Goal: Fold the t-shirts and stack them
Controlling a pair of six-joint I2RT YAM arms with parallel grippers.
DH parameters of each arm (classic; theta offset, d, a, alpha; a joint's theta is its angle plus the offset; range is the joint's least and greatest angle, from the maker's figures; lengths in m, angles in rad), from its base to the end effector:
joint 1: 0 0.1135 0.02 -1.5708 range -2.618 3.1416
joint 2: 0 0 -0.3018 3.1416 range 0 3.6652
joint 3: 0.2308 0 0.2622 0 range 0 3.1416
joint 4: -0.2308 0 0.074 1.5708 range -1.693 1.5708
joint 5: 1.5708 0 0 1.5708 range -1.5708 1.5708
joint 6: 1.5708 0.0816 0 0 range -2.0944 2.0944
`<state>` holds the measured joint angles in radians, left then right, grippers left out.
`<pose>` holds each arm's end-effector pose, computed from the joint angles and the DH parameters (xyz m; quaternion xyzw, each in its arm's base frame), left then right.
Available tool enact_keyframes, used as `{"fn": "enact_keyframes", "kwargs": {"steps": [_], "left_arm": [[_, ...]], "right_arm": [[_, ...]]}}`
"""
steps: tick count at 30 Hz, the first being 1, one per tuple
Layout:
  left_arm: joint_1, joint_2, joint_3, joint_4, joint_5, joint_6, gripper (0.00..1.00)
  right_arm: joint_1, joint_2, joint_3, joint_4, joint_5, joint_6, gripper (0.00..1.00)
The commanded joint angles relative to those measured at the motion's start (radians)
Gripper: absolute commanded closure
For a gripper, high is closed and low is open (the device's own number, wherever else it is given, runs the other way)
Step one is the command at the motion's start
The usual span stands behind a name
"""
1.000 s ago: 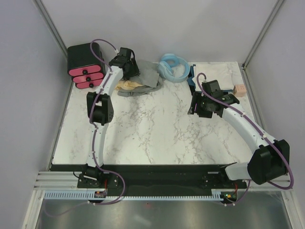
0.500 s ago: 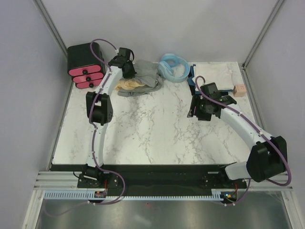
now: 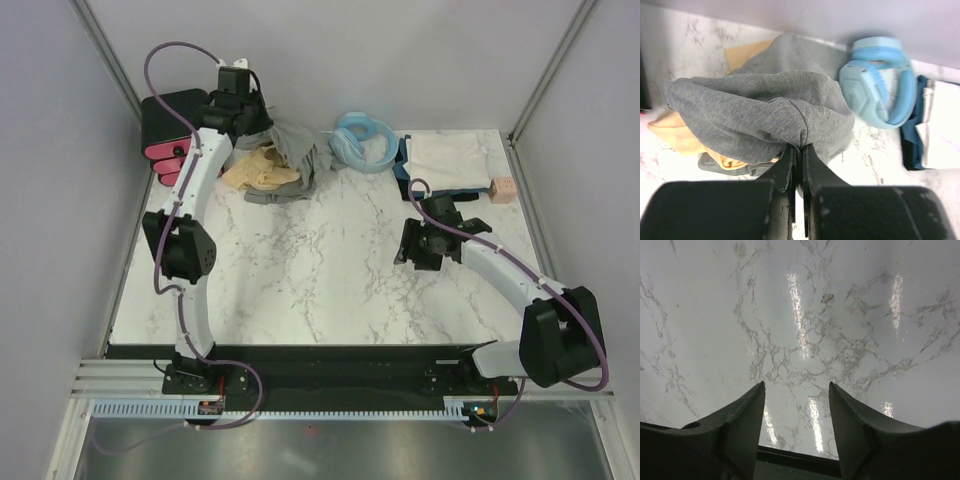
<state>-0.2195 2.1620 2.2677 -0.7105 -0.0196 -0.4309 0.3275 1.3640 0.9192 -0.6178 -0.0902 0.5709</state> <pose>0.5505 -0.1212 0.3622 -0.0980 0.8801 -0.1402 0.4428 0.2720 0.1002 0.2175 0.1061 0.9611 0.1484 0.2073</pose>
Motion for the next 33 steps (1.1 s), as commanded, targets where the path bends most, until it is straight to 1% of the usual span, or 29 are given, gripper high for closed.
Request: {"fn": "enact_keyframes", "kwargs": {"steps": [1,2,3,4,5,7,9,12,15,18,22,24,25,26,29,30,33], "left_arm": [[0.005,-0.203,-0.048,0.031,0.007,0.072,0.98],[0.000,-0.262,-0.063,0.031,0.003,0.078,0.98],[0.000,-0.290,-0.086,0.031,0.003,0.086,0.98],[0.000,-0.316,-0.095,0.031,0.004,0.087,0.98],[-0.001,-0.371,-0.102,0.031,0.015,0.089,0.98],[-0.001,-0.421,-0.114,0.029,0.038,0.096,0.98],[-0.003,-0.486,-0.120,0.029,0.061,0.100,0.98],[-0.003,-0.553,-0.106,0.020,0.073,0.101,0.98],[-0.003,-0.582,-0.088,0.000,0.102,0.087,0.98],[-0.006,-0.584,-0.079,-0.017,0.161,0.060,0.98],[-0.041,-0.533,-0.018,-0.038,0.153,0.054,0.98],[-0.056,-0.495,0.077,-0.040,0.149,0.037,0.98],[-0.064,-0.447,0.114,-0.038,0.153,0.028,0.98],[-0.067,-0.423,0.198,-0.043,0.159,0.006,0.98],[-0.072,-0.370,0.300,-0.044,0.191,-0.049,0.98],[-0.076,-0.373,0.297,-0.044,0.190,-0.057,0.98],[-0.109,-0.428,0.196,-0.063,0.178,-0.052,0.98]], "right_arm": [[-0.016,-0.051,-0.019,0.058,-0.009,-0.012,0.42],[-0.018,-0.052,-0.020,0.061,-0.009,-0.017,0.47],[-0.019,-0.054,-0.022,0.061,-0.013,-0.026,0.51],[-0.022,-0.055,-0.023,0.062,-0.016,-0.029,0.53],[-0.024,-0.054,-0.025,0.066,-0.020,-0.031,0.53],[-0.024,-0.048,-0.025,0.069,-0.037,-0.043,0.50],[-0.025,-0.040,-0.025,0.070,-0.045,-0.049,0.43],[-0.024,-0.032,-0.020,0.070,-0.052,-0.059,0.40],[-0.025,-0.036,-0.019,0.073,-0.065,-0.057,0.38],[-0.025,-0.046,-0.022,0.076,-0.078,-0.049,0.37],[-0.025,-0.086,-0.020,0.075,-0.092,-0.037,0.37],[-0.025,-0.100,-0.026,0.072,-0.091,-0.031,0.36],[-0.025,-0.109,-0.029,0.069,-0.091,-0.029,0.36],[-0.025,-0.112,-0.032,0.061,-0.092,-0.031,0.36],[-0.025,-0.140,-0.043,0.047,-0.076,-0.035,0.36],[-0.025,-0.146,-0.043,0.035,-0.068,-0.040,0.36],[-0.025,-0.172,-0.034,0.003,-0.027,-0.062,0.35]]}}
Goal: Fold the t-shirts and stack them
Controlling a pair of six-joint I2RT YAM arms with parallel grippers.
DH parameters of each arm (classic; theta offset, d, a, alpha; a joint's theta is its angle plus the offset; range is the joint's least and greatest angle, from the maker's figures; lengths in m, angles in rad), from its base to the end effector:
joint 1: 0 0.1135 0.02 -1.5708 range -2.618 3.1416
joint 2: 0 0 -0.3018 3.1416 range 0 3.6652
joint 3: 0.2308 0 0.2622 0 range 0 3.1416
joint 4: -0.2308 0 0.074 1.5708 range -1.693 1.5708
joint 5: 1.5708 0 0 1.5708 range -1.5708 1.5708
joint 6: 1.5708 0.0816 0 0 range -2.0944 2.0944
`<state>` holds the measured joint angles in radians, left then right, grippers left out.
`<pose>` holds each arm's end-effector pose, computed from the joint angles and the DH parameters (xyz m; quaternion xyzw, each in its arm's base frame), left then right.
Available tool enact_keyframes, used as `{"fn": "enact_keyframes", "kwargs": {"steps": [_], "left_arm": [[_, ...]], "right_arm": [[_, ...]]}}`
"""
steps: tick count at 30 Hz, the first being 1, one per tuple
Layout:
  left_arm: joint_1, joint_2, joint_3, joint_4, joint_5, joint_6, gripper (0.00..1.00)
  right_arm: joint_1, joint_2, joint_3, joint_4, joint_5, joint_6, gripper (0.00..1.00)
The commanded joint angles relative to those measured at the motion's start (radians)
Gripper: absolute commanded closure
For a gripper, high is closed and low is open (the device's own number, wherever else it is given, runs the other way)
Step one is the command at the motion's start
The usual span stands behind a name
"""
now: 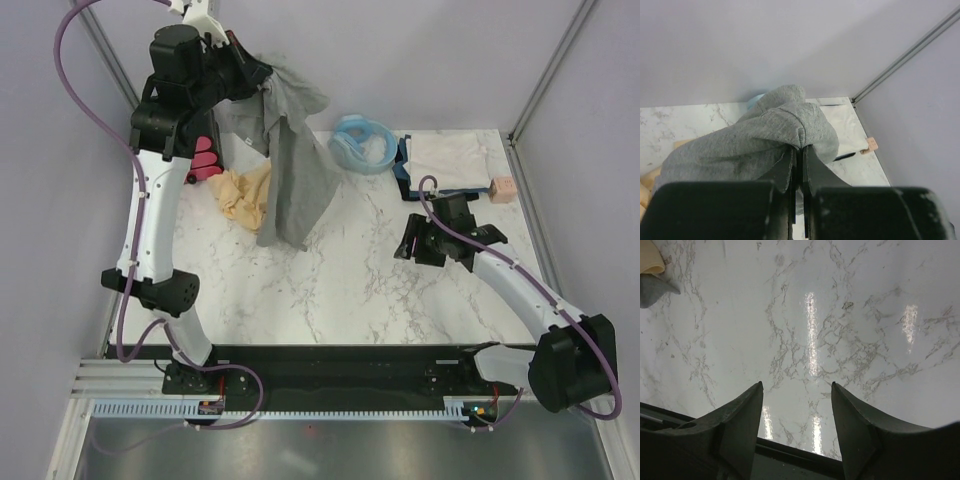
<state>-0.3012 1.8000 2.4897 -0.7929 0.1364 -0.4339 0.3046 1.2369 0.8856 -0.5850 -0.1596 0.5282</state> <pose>0.3800 -0.1297 0.6001 -0.0036 0.7423 -0.2873 0.6053 0.2566 0.0942 0.2426 0.0810 0.9439 0.1950 0.2538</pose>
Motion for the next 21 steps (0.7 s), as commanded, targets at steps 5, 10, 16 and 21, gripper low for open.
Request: {"fn": "enact_keyframes", "kwargs": {"steps": [5,10,16,21], "left_arm": [[-0.137,-0.226,-0.291,0.000,0.028,-0.039,0.98],[-0.283,-0.291,-0.272,-0.054,0.048,-0.048,0.98],[-0.410,-0.414,-0.381,-0.160,0.023,-0.100,0.98],[-0.429,-0.544,-0.684,-0.152,0.003,-0.138,0.98]], "right_arm": [[-0.039,-0.083,0.027,-0.049,0.061,-0.028,0.35],[-0.073,-0.056,0.038,-0.050,0.052,-0.059,0.35],[-0.117,-0.005,0.075,-0.052,0.052,-0.082,0.35],[-0.130,0.015,0.159,-0.111,0.052,-0.088,0.34]]}}
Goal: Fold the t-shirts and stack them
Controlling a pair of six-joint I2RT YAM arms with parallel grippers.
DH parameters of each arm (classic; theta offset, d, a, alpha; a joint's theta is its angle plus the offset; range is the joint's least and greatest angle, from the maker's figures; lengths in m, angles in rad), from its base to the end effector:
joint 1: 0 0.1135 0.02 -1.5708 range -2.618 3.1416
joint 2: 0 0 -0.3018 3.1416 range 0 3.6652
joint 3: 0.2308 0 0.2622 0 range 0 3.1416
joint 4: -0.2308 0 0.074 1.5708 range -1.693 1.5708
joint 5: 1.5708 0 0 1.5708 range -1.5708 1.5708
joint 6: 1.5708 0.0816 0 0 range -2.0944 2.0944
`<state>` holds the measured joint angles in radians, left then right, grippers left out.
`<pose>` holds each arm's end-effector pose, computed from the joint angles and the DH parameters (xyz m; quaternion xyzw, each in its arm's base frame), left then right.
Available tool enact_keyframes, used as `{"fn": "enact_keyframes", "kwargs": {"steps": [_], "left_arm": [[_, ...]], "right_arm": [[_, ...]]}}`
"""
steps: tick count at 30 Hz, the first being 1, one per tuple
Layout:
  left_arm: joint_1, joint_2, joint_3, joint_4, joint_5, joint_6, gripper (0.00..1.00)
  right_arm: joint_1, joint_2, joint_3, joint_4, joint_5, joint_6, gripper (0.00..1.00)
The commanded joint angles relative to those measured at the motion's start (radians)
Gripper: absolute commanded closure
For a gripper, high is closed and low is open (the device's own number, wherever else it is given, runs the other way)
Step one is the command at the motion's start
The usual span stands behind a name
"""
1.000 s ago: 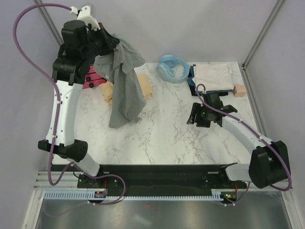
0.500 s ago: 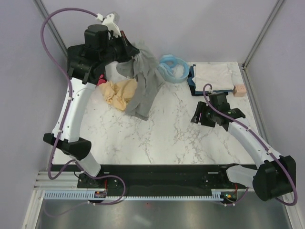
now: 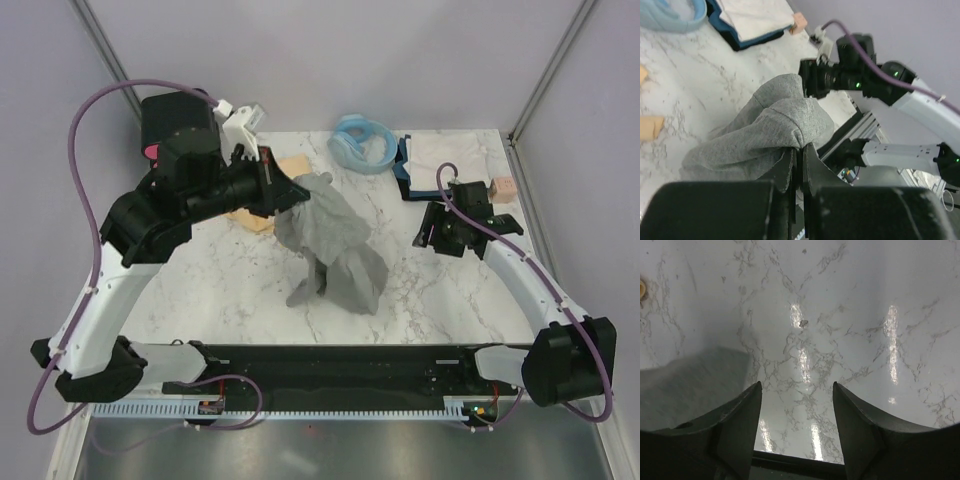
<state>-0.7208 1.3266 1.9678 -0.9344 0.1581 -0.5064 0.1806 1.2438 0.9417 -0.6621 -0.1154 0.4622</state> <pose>0.1896 -0.1837 0.5624 0.1324 0.7907 -0.3941 0.4494 0.2669 0.0583 0.2532 0.1167 0.9458 0.1464 0.2655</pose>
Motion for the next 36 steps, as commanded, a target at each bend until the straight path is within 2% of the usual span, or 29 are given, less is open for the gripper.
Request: {"fn": "enact_keyframes", "kwargs": {"steps": [1,4,11,14,15,17,18,19,20,22,26,28,32,33,35,36], "left_arm": [[-0.012,-0.088,-0.256,-0.006,-0.022,-0.064,0.98],[-0.019,-0.112,-0.415,0.069,-0.028,-0.047,0.98],[-0.019,-0.008,-0.487,0.129,-0.020,0.009,0.98],[-0.019,0.037,-0.530,0.144,-0.095,0.015,0.98],[-0.017,0.054,-0.543,0.144,-0.121,0.022,0.94],[-0.016,0.086,-0.532,0.112,-0.143,0.063,0.73],[-0.016,0.111,-0.512,0.097,-0.144,0.072,0.48],[-0.016,0.114,-0.508,0.086,-0.150,0.080,0.37],[-0.016,0.109,-0.507,0.071,-0.179,0.088,0.32],[-0.014,0.071,-0.518,0.066,-0.227,0.088,0.28],[0.017,0.000,-0.537,0.081,-0.331,0.112,0.23],[0.047,0.002,-0.538,0.089,-0.368,0.120,0.22],[0.228,0.127,-0.508,0.101,-0.301,0.118,0.27],[0.242,0.161,-0.494,0.103,-0.304,0.121,0.38],[0.254,0.278,-0.445,0.108,-0.338,0.155,0.51],[0.256,0.324,-0.428,0.111,-0.339,0.164,0.82]], "right_arm": [[-0.006,0.009,0.121,-0.042,0.010,-0.017,0.33],[-0.006,-0.023,0.120,-0.039,0.031,0.044,0.33],[-0.006,-0.124,0.066,0.004,-0.023,0.176,0.33],[-0.006,-0.133,0.068,-0.013,-0.014,0.187,0.32],[-0.004,-0.136,0.068,-0.014,-0.009,0.194,0.32],[-0.006,-0.133,0.071,-0.016,-0.009,0.196,0.32],[-0.004,-0.130,0.077,-0.016,-0.007,0.196,0.32],[-0.004,-0.126,0.080,-0.016,-0.007,0.196,0.32],[-0.006,-0.113,0.085,-0.017,-0.009,0.194,0.32],[-0.004,-0.101,0.095,-0.018,-0.009,0.190,0.32],[-0.004,-0.066,0.121,-0.022,-0.013,0.182,0.32],[-0.004,-0.050,0.129,-0.024,-0.020,0.178,0.32],[-0.003,-0.029,0.150,-0.024,-0.033,0.170,0.32],[-0.004,-0.024,0.154,-0.022,-0.035,0.168,0.32],[-0.001,-0.020,0.157,-0.024,-0.038,0.165,0.32],[-0.001,-0.020,0.158,-0.024,-0.041,0.164,0.32]]}}
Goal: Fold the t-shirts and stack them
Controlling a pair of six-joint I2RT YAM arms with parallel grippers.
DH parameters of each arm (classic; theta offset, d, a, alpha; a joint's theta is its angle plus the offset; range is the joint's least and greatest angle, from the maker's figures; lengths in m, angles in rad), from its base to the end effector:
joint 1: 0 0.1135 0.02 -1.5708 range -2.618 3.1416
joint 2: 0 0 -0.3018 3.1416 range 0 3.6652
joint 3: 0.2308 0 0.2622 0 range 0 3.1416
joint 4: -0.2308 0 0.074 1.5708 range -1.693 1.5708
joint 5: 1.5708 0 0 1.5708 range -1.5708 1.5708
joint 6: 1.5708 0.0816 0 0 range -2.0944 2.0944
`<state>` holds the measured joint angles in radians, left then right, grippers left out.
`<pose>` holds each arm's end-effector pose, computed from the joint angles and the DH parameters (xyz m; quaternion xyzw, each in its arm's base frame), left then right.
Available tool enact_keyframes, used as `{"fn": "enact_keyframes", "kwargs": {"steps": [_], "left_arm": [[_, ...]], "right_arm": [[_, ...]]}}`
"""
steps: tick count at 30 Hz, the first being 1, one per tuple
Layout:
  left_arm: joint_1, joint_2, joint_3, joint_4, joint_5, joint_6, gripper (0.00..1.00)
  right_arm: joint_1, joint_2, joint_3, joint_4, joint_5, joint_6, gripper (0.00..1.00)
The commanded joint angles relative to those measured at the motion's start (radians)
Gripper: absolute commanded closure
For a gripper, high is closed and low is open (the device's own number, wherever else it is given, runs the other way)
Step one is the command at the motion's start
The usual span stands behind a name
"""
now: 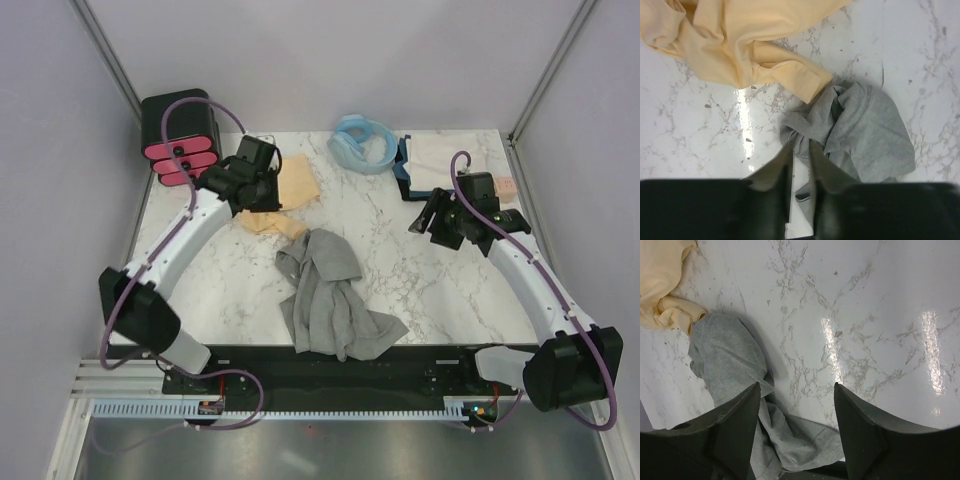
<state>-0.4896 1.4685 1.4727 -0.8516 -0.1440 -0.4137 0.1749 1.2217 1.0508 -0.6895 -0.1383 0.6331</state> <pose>0.3114 -0.1527 0.3588 0.0100 0.9332 -0.0935 0.3469 0.2732 0.0597 0.2954 0.1890 0.9164 0.1959 0.2936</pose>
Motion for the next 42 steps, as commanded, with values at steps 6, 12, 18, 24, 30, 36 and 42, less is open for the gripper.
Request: {"fn": "enact_keyframes", "kwargs": {"steps": [6,12,18,24,30,36,42], "left_arm": [[0.054,0.432,0.230,0.059,-0.012,0.073,0.98],[0.109,0.636,0.330,0.048,0.031,0.007,0.98],[0.118,0.771,0.429,0.005,0.011,0.012,0.98],[0.129,0.967,0.630,-0.098,0.015,-0.010,0.98],[0.152,1.092,0.814,-0.112,0.044,-0.051,0.98],[0.161,1.202,0.974,-0.110,0.069,-0.088,0.98],[0.163,1.280,1.107,-0.067,0.110,-0.106,0.98]], "right_arm": [[0.011,-0.024,0.026,-0.019,-0.023,-0.004,0.32],[0.011,-0.071,-0.005,-0.076,-0.011,-0.015,0.32],[0.011,-0.094,-0.008,-0.119,-0.006,-0.016,0.32],[0.011,-0.096,-0.012,-0.146,-0.001,-0.010,0.32],[0.011,-0.094,-0.031,-0.154,-0.001,0.013,0.32],[0.011,-0.103,-0.034,-0.188,0.005,0.014,0.32],[0.011,-0.084,-0.015,-0.209,0.005,-0.003,0.32]]}}
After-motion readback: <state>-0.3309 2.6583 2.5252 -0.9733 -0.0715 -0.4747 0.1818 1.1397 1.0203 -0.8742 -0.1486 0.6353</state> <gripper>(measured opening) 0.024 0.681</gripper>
